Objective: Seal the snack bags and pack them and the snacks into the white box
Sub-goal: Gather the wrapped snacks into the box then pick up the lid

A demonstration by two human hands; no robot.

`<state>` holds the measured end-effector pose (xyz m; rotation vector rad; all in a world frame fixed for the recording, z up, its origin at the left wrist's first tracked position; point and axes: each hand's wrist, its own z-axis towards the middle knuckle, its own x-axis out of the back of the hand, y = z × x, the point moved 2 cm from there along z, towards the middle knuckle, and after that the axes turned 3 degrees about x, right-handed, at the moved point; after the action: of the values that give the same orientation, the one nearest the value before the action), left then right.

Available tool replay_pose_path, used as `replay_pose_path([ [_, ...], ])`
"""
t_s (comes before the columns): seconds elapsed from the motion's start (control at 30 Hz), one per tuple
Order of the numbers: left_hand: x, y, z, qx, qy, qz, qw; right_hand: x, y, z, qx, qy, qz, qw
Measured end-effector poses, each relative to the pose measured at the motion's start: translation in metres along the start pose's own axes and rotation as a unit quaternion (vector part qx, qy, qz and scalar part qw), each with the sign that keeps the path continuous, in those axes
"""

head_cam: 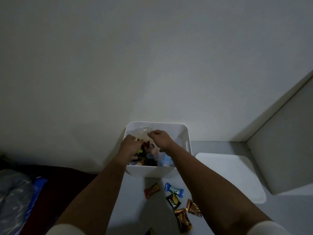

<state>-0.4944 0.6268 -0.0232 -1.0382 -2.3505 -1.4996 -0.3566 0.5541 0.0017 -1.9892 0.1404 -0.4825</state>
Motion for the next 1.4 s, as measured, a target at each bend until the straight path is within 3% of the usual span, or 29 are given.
replay_pose_path([
  [0.1, -0.002, -0.002, 0.0, -0.055, 0.05, 0.107, 0.992, 0.013, 0.015, 0.004, 0.037, 0.054, 0.011, 0.998],
  [0.2, -0.015, -0.011, -0.022, -0.151, 0.069, 0.029, 0.986, 0.04, 0.038, -0.008, 0.107, 0.143, 0.039, 0.983],
  [0.3, -0.036, -0.045, -0.065, -0.275, 0.057, -0.031, 0.959, 0.077, 0.077, -0.041, 0.152, 0.259, 0.044, 0.953],
  [0.43, -0.069, -0.141, -0.123, -0.37, 0.019, 0.104, 0.923, 0.109, 0.159, -0.102, 0.112, 0.338, -0.005, 0.934],
  [0.5, -0.085, -0.197, -0.143, -0.334, -0.015, 0.196, 0.922, 0.11, 0.209, -0.124, 0.093, 0.317, -0.074, 0.941],
  [0.63, -0.114, -0.275, -0.158, -0.216, -0.064, 0.378, 0.898, 0.084, 0.28, -0.158, 0.056, 0.172, -0.251, 0.951],
  [0.8, -0.138, -0.293, -0.143, -0.253, -0.047, 0.454, 0.853, 0.041, 0.316, -0.166, 0.026, 0.058, -0.408, 0.911],
  [0.9, -0.152, -0.289, -0.126, -0.288, -0.029, 0.443, 0.849, 0.019, 0.333, -0.159, 0.025, 0.058, -0.459, 0.886],
  [1.07, -0.162, -0.263, -0.09, -0.324, 0.0, 0.422, 0.847, 0.007, 0.342, -0.146, 0.121, 0.066, -0.47, 0.872],
  [1.4, -0.186, -0.232, -0.037, -0.475, -0.037, 0.466, 0.745, 0.005, 0.341, -0.086, 0.242, 0.073, -0.461, 0.851],
])
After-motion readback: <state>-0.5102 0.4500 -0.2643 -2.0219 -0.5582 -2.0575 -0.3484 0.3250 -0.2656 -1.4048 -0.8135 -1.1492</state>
